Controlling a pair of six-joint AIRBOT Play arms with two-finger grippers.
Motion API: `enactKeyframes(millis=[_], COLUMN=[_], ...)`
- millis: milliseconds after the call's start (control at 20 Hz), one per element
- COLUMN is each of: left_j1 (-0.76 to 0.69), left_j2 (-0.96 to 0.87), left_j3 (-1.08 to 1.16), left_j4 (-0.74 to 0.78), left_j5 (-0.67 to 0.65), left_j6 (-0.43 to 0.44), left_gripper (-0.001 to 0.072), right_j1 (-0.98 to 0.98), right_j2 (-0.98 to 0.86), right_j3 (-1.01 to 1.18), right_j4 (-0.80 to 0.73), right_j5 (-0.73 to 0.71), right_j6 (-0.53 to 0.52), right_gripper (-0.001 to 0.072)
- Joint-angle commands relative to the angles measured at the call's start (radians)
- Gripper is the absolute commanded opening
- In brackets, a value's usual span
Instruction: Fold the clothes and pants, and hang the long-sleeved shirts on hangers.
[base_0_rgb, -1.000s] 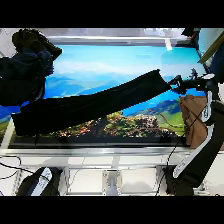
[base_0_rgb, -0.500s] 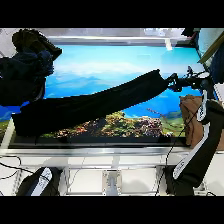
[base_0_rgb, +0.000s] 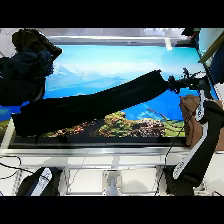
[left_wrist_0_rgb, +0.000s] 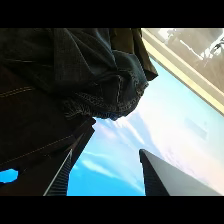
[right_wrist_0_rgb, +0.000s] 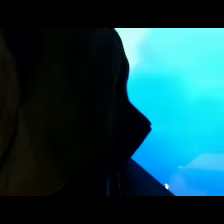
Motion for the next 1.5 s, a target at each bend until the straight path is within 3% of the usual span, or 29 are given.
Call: enactKeyframes(millis=[0,200,350,600,750,950,1150,1300,1450], left_j1=[0.0,0.0,0.0,-0.043,-0.204,-0.512,-0.791,-0.89,-0.904], left_j2=[0.001,0.0,0.0,-0.002,-0.04,-0.201,-0.385,-0.493,-0.529], left_j3=[0.0,0.0,0.0,0.0,0.0,0.001,0.019,0.109,0.193], left_j4=[0.002,0.008,0.008,0.004,0.003,-0.077,-0.138,-0.137,-0.137], left_j5=[-0.001,-0.057,-0.15,-0.195,-0.207,-0.181,-0.012,-0.007,-0.006], left_j6=[0.001,0.075,0.08,0.09,0.125,0.126,0.166,0.166,0.166], left_gripper=[0.0502,0.0502,0.0501,0.05,0.0478,0.0478,0.0478,0.0478,0.0479], right_j1=[-0.02,-0.078,-0.106,-0.106,-0.106,-0.106,-0.105,-0.106,-0.106], right_j2=[0.023,0.119,0.217,0.429,0.565,0.8,0.948,0.997,1.002], right_j3=[0.026,0.026,0.003,-0.202,-0.366,-0.725,-1.093,-1.259,-1.267], right_j4=[0.052,0.006,-0.086,-0.193,-0.296,-0.399,-0.402,-0.401,-0.401], right_j5=[-0.003,0.164,0.322,0.346,0.339,0.198,0.045,-0.051,-0.137], right_j6=[-0.017,-0.024,-0.023,-0.024,-0.024,-0.024,-0.029,-0.031,-0.03], right_gripper=[0.0011,0.001,0.0009,0.0009,0.001,0.0009,0.0009,0.0009,0.001])
